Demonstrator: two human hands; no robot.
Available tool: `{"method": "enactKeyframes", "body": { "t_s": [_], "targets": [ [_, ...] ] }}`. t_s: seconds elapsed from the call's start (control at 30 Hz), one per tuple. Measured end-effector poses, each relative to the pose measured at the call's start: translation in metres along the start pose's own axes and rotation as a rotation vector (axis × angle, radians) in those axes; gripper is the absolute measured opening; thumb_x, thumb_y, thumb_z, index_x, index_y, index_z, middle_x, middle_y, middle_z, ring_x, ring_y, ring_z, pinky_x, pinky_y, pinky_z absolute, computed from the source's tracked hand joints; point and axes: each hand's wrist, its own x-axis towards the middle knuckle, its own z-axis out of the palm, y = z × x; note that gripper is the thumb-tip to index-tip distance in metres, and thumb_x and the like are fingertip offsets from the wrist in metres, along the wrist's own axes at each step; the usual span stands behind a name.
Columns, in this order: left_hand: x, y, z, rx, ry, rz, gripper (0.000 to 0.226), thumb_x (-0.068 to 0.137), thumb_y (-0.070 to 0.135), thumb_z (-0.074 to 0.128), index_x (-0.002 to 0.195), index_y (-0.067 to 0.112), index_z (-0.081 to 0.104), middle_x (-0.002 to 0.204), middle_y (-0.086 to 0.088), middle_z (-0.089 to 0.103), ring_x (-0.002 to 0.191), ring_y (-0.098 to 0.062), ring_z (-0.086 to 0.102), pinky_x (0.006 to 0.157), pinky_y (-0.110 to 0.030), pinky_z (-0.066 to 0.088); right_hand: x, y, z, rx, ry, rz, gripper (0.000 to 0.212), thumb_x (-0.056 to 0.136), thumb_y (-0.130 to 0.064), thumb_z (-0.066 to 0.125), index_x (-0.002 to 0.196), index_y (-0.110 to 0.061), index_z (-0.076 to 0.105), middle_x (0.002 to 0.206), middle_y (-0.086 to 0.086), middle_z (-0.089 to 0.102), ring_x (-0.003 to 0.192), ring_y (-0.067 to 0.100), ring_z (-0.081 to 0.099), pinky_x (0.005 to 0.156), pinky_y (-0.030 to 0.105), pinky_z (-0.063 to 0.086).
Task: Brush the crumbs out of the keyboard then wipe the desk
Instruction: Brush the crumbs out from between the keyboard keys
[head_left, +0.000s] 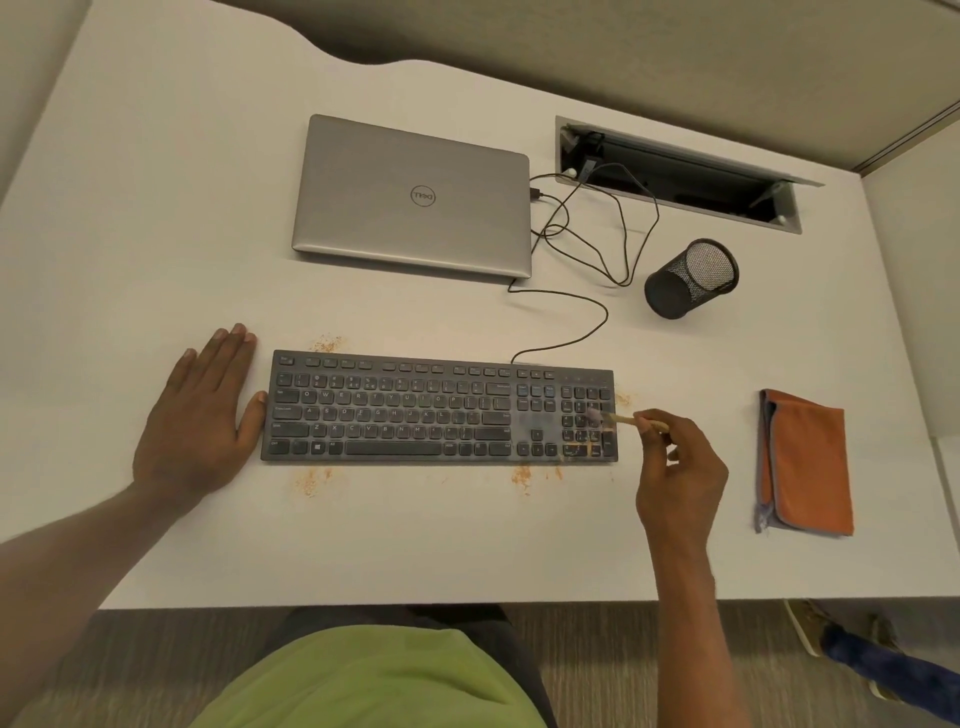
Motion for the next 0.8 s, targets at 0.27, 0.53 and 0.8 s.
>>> {"method": "enactKeyframes", "body": {
  "t_s": [0.27,0.53,0.8],
  "targets": [
    [0.0,-0.001,0.0,-0.002,-0.005,-0.003,0.071,0.108,0.045,0.025,0.171,0.012,0.016,0.178,-0.003,0.016,0.166,-0.019,0.012,0.135,-0.046,0.012,-0.01,0.002,0.004,-0.023,-0.029,0.003,0.01,0.102,-0.018,0.066,0.108,-0.015,0.074,0.099,-0.003,0.073,0.089,0.001,0.062,0.075,0.012,0.047],
    [0.0,-0.001,0.001,-0.006,-0.011,0.0,0.072,0.108,0.045,0.025,0.171,0.011,0.017,0.178,-0.004,0.017,0.166,-0.019,0.012,0.134,-0.048,0.014,-0.013,-0.012,0.008,0.125,0.127,0.118,0.018,0.102,-0.023,0.067,0.111,-0.011,0.077,0.1,-0.002,0.076,0.088,0.009,0.067,0.075,0.012,0.05],
    [0.0,-0.001,0.001,-0.005,-0.008,-0.004,0.072,0.108,0.046,0.025,0.171,0.011,0.017,0.178,-0.005,0.017,0.166,-0.02,0.013,0.134,-0.048,0.013,-0.022,-0.01,0.006,0.116,0.072,0.157,0.01,0.102,-0.016,0.066,0.103,-0.023,0.073,0.088,-0.012,0.07,0.082,0.006,0.064,0.069,0.014,0.049]
  ]
}}
